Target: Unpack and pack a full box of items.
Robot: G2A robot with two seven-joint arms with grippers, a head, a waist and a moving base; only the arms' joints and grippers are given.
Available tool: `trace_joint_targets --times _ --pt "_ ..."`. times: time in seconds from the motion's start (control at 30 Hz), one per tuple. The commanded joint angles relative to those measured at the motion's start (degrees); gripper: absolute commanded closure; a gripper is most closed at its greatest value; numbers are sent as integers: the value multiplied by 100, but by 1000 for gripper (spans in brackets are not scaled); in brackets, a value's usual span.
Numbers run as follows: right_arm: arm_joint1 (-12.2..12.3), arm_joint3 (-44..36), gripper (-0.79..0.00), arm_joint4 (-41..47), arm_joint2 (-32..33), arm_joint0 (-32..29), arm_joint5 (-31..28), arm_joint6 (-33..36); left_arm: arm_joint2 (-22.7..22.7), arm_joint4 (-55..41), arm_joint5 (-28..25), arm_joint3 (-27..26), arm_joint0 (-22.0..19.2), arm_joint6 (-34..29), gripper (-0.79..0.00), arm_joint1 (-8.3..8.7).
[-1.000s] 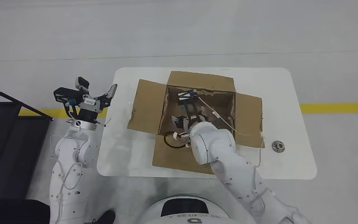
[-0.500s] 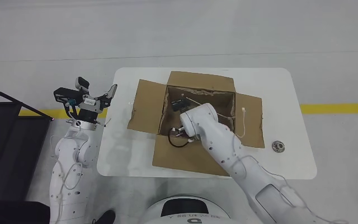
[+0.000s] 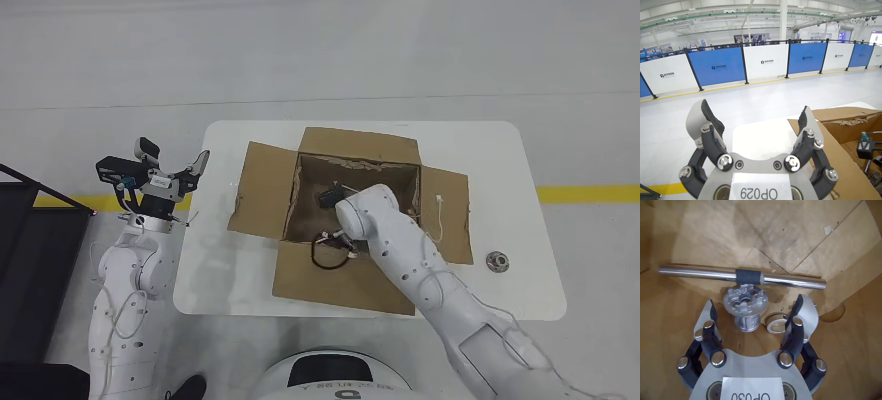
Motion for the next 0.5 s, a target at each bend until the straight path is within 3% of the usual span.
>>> trace_joint_targets --times 0.0,0.03,0.1,0.17,0.2,0.33,0.47 --pt "-22 270 -468 77 -84 129 40 0 0 0 0 0 0 0 -785 0" --pt "-32 361 -397 138 -115 184 33 0 0 0 0 0 0 0 -785 0" --pt "-48 521 -326 208 -176 282 22 0 0 0 0 0 0 0 -785 0" --pt "-60 630 -148 274 -216 370 28 0 0 0 0 0 0 0 -785 0" --pt "-63 647 0 310 -212 409 49 0 0 0 0 0 0 0 -785 0" --pt "-15 203 0 265 -33 372 203 -43 0 0 0 0 0 0 -785 0" --pt "166 -1125 0 -58 457 -245 256 -464 0 0 0 0 0 0 -785 0"
